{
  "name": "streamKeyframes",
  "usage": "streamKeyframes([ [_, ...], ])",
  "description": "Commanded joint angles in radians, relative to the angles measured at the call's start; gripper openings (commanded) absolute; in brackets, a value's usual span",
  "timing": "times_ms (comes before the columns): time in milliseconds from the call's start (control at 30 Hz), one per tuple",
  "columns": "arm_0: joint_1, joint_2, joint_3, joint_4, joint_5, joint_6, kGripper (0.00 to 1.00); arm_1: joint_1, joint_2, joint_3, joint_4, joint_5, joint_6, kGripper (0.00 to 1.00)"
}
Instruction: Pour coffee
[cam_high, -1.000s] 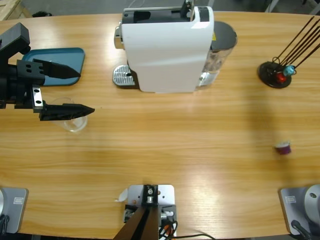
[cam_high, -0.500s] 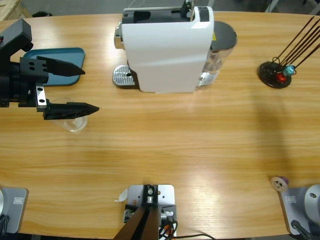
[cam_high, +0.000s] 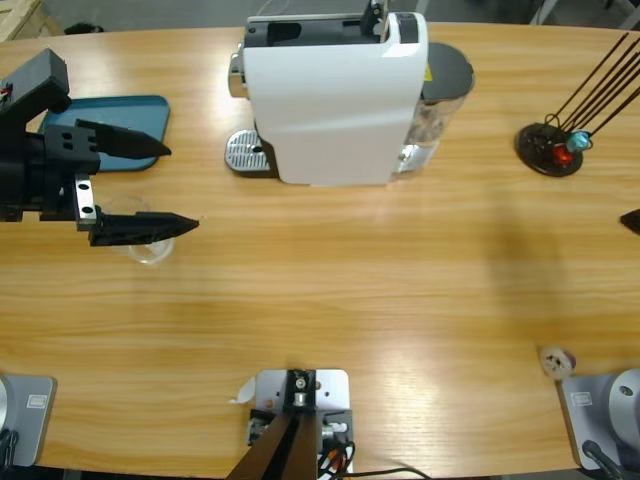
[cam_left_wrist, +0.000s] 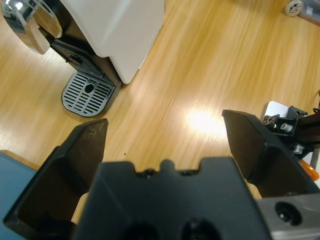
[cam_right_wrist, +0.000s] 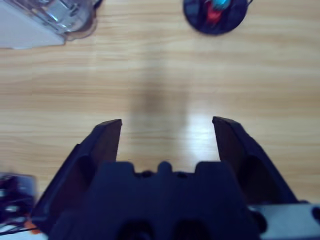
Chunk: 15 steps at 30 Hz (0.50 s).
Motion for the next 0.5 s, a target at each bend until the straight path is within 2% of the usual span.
streamKeyframes([
  [33, -0.009, 0.014, 0.056, -0.027, 0.021, -0.012, 0.991, 0.060, 0.043, 0.112, 0.079, 0.119, 0.322, 0.920],
  [133, -0.009, 0.004, 0.067, -0.034, 0.021, -0.013, 0.996, 0.082, 0.045, 0.143, 0.082, 0.154, 0.364, 0.932],
  [200, -0.009, -0.009, 0.081, -0.034, 0.023, -0.013, 0.996, 0.114, 0.040, 0.143, 0.081, 0.197, 0.378, 1.000],
  [333, -0.009, -0.034, 0.110, -0.037, 0.029, -0.013, 0.996, 0.249, 0.038, 0.143, 0.097, 0.216, 0.421, 1.000],
  [500, -0.009, -0.042, 0.115, -0.043, 0.029, -0.012, 0.996, 0.264, 0.042, 0.143, 0.096, 0.232, 0.452, 0.927],
])
